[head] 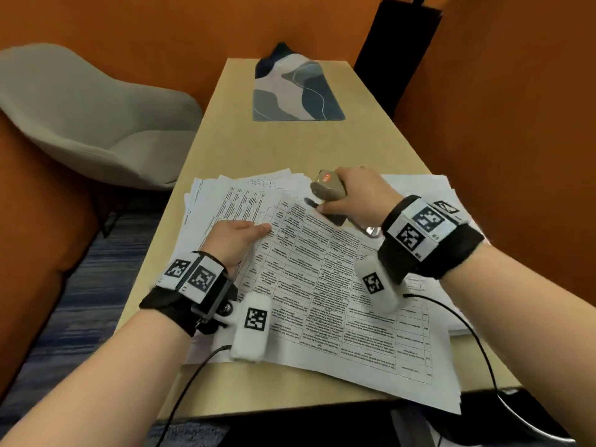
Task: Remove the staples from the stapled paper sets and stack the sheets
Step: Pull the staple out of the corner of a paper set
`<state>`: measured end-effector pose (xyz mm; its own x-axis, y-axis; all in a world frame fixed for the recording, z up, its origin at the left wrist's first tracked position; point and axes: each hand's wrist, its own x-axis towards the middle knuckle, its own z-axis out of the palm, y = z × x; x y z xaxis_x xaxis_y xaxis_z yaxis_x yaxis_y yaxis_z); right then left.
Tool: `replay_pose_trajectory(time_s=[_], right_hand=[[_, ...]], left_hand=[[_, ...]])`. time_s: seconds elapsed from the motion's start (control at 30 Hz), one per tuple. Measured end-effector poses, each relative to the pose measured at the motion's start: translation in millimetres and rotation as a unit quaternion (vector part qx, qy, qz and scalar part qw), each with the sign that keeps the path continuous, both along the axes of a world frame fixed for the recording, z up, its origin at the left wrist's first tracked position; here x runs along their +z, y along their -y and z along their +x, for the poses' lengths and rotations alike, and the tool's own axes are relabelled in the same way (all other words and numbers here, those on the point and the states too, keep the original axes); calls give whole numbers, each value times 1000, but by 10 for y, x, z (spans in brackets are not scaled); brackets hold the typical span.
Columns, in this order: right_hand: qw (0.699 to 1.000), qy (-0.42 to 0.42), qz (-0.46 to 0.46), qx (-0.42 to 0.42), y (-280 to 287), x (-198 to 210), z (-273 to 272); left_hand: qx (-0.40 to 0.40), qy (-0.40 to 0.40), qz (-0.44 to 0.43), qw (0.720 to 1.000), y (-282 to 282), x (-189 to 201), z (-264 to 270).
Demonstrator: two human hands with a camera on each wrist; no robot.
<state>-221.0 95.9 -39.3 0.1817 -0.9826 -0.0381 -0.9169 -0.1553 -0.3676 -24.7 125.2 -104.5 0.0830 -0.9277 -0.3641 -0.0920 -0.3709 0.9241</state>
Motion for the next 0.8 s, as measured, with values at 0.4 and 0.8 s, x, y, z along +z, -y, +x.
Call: replay_pose_trajectory(time_s=[0.4, 0.8], right_hand=[[997, -44, -30, 52, -488, -389, 509], [994, -58, -77, 49, -587, -374, 570]], left_hand=[[33, -128, -14, 991, -215, -54, -4], [51, -146, -28, 988, -354, -39, 20]])
